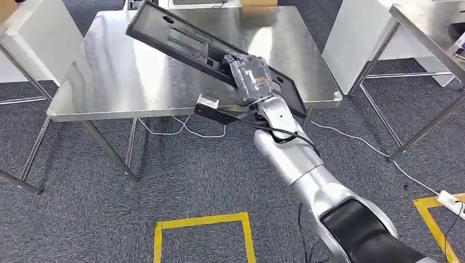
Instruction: Take the parts from the cabinet and place them on the table.
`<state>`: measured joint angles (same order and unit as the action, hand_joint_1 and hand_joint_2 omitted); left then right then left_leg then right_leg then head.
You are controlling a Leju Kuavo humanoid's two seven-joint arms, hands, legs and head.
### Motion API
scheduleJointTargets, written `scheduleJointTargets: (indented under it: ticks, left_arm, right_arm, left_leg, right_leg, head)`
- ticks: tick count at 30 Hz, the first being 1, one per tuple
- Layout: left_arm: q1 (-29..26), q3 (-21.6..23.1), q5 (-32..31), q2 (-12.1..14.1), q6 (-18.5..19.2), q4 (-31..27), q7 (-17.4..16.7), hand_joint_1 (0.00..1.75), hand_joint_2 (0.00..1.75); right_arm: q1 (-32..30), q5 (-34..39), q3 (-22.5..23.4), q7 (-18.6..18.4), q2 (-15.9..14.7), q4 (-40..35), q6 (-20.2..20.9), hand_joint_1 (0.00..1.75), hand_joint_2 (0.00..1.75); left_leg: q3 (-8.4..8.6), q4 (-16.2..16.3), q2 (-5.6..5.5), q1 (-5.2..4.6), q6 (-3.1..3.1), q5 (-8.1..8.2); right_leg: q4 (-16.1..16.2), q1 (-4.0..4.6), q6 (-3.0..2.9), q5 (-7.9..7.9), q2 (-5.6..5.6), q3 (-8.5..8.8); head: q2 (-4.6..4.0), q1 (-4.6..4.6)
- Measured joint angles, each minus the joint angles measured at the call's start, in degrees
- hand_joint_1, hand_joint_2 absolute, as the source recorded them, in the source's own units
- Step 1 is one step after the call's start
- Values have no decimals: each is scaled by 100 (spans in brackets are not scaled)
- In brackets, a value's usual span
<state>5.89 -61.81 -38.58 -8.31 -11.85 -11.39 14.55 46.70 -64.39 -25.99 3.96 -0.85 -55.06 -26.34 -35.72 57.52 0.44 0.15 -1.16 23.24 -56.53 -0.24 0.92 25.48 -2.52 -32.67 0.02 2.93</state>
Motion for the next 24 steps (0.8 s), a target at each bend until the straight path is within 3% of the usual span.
scheduleJointTargets:
  ticks: [9,12,24]
  left_arm:
    - [4,164,-282,-28,-127,0,310,0,175]
    - [5,199,-286,-42,-63,0,322,0,175]
    - [-10,212,-278,-63,-124,0,-43,0,175]
  right_arm:
    - [-121,59,370,94,-909,-439,218,175,175]
    - [-13,57,383,142,-1061,-518,373,175,175]
    - [845,110,71,188,-1000,-531,850,175,175]
  left_leg:
    - [-7,-1,2,2,0,0]
    - [-8,-1,7,2,0,0]
    - [-9,-2,3,5,-3,-3]
  right_leg:
    - [0,4,0,0,-1,-2]
    - [0,5,1,0,0,-2]
    - [-4,9,0,0,0,-3]
  head:
    - [0,0]
    - [0,0]
    - [0,0]
